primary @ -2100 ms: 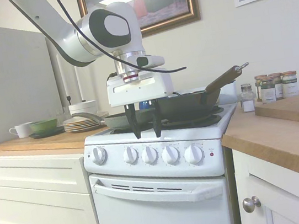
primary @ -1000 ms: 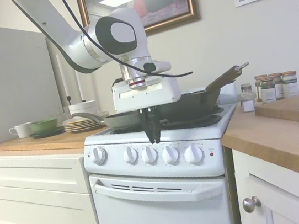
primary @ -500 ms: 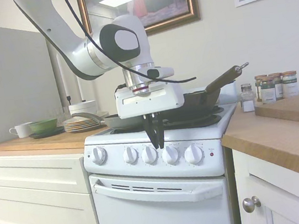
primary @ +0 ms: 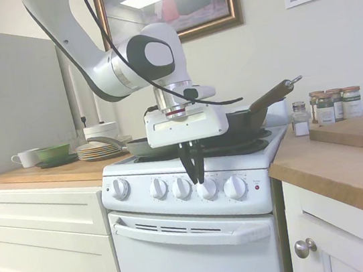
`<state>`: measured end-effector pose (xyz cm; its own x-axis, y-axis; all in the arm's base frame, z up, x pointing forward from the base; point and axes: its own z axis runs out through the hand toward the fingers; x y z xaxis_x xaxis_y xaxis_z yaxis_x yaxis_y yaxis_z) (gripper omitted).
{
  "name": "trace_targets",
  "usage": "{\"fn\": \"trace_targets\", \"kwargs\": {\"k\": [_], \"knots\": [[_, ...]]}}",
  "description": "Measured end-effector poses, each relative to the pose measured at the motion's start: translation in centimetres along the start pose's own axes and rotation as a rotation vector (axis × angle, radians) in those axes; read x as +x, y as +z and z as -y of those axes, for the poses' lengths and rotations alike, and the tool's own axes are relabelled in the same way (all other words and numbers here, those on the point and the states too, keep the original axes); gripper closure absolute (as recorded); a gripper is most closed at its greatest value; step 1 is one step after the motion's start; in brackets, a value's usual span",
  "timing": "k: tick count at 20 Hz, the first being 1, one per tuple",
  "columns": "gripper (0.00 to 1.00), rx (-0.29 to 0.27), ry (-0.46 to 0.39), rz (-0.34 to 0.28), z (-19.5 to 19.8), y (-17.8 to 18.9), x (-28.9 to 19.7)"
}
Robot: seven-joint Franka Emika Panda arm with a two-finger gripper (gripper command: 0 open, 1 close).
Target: Turn on the stove on the top right
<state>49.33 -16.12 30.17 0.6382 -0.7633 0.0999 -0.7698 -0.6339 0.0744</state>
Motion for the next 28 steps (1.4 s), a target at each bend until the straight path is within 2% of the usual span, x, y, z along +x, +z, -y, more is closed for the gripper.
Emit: {"fn": "trace_targets", "kwargs": {"k": [14, 28], "knots": [[1.00, 0.003, -0.019, -0.014, 1.5, 0.2, 0.9], [1.00, -0.004, -0.044, 0.001, 2.9, 1.0, -0.2]]}}
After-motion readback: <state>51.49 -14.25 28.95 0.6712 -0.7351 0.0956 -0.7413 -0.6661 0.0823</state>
